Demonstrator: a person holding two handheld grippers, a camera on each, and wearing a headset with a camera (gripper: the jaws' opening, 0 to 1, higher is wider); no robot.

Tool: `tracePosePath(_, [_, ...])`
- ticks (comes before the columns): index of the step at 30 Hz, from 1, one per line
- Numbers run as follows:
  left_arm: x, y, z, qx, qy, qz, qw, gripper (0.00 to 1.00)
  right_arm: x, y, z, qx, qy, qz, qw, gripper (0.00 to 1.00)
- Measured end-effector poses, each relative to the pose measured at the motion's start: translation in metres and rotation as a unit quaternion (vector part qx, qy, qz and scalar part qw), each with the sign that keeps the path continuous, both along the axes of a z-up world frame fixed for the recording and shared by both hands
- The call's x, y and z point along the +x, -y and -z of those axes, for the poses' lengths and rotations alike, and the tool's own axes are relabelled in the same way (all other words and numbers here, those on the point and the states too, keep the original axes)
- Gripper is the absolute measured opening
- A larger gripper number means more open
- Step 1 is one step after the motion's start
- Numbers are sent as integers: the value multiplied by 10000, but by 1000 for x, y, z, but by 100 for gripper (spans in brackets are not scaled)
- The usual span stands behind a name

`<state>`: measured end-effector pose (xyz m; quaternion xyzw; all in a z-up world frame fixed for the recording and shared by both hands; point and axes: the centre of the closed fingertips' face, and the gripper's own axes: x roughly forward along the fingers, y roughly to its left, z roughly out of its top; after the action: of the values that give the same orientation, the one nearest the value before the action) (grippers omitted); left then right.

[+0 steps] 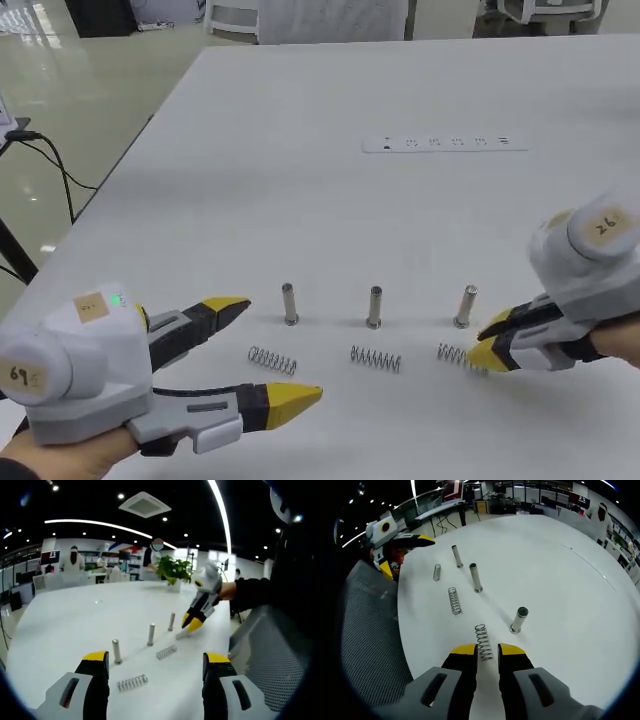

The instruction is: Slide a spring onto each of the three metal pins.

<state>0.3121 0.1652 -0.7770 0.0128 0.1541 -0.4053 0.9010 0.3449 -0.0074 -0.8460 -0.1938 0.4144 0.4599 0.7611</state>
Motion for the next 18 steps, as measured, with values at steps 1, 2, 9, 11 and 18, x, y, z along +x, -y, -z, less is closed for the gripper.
tracePosePath(1, [0, 0, 0, -1, -3, 2, 10000, 73, -1, 0, 2, -48, -17, -36, 10000, 13])
tracePosePath(2, [0, 0, 0, 1, -4, 5, 10000, 73, -1, 2, 3, -92, -16, -56, 9999, 13])
tracePosePath(9, [0, -1, 1, -8, -12, 23, 10000, 72, -5, 1, 9, -237, -31, -238, 9994, 12])
tracePosePath(11, [0, -1, 1, -11, -17, 29, 10000, 72, -5, 2, 12, -346, -21, -299, 9989, 12])
tracePosePath(18, [1, -1, 1, -34, -18, 43, 10000, 72, -6, 6, 17, -552, 22, -421, 9976, 11])
